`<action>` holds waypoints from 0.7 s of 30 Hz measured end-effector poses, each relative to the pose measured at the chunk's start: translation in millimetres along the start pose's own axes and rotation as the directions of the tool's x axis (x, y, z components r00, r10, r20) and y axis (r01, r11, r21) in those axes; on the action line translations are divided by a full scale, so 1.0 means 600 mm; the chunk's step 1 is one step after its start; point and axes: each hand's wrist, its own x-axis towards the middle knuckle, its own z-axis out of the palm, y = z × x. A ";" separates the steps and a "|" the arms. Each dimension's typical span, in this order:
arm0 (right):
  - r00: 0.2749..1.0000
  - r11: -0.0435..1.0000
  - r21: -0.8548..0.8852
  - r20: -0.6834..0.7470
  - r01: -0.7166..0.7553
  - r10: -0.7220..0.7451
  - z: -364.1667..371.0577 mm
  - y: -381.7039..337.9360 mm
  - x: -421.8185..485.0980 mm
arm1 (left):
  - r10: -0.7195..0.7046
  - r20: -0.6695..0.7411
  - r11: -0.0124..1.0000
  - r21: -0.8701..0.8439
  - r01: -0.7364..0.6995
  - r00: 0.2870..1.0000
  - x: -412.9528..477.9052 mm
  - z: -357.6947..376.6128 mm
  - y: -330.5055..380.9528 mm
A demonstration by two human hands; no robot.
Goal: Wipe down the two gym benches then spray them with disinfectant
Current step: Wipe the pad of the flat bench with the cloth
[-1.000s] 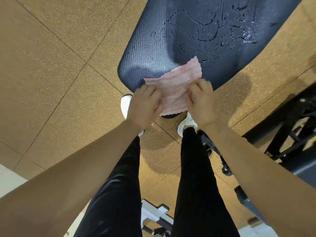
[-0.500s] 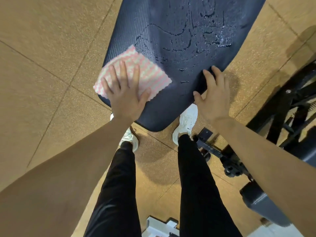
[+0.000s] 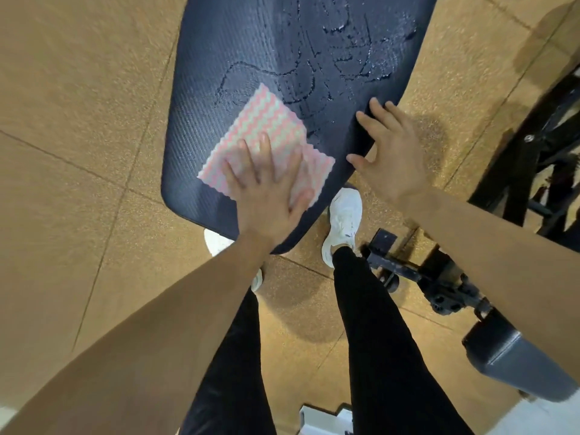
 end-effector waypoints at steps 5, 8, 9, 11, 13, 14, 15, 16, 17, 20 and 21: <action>0.999 0.997 0.075 -0.028 0.033 -0.031 0.000 0.016 0.001 | 0.133 0.038 0.991 0.019 -0.133 0.990 -0.012 0.013 0.058; 0.996 0.993 0.112 -0.080 0.043 -0.034 0.002 0.026 0.001 | 0.097 0.015 0.995 0.023 -0.098 0.995 0.020 0.003 0.044; 0.995 0.993 0.110 -0.094 0.043 -0.032 0.001 0.029 0.002 | 0.053 0.010 0.998 0.028 -0.053 0.999 0.039 -0.004 0.036; 0.993 0.994 0.100 -0.112 0.037 -0.026 -0.001 0.030 0.007 | -0.084 -0.022 0.996 0.015 0.085 0.996 0.085 -0.023 0.015; 0.994 0.993 0.114 -0.112 0.030 -0.017 -0.005 0.027 0.015 | -0.216 -0.059 0.976 -0.004 0.216 0.975 0.130 -0.042 -0.016; 0.993 0.992 0.122 -0.115 0.025 -0.011 -0.007 0.029 0.021 | -0.264 -0.083 0.964 0.003 0.265 0.961 0.151 -0.049 -0.032; 0.993 0.992 0.123 -0.119 0.020 -0.005 -0.010 0.032 0.028 | -0.306 -0.103 0.951 0.010 0.309 0.946 0.170 -0.055 -0.048; 0.992 0.993 0.116 -0.122 0.008 0.006 -0.014 0.036 0.036 | -0.345 -0.111 0.938 0.005 0.348 0.932 0.185 -0.062 -0.063; 0.992 0.995 0.104 -0.125 -0.009 0.022 -0.020 0.043 0.046 | -0.380 -0.110 0.924 -0.016 0.381 0.918 0.200 -0.069 -0.073; 0.989 0.994 0.088 -0.124 -0.066 0.076 -0.034 0.060 0.075 | -0.459 -0.105 0.888 -0.087 0.452 0.882 0.231 -0.086 -0.073; 0.991 0.994 0.086 -0.110 -0.073 0.082 -0.035 0.065 0.080 | -0.476 -0.102 0.879 -0.082 0.470 0.873 0.236 -0.087 -0.065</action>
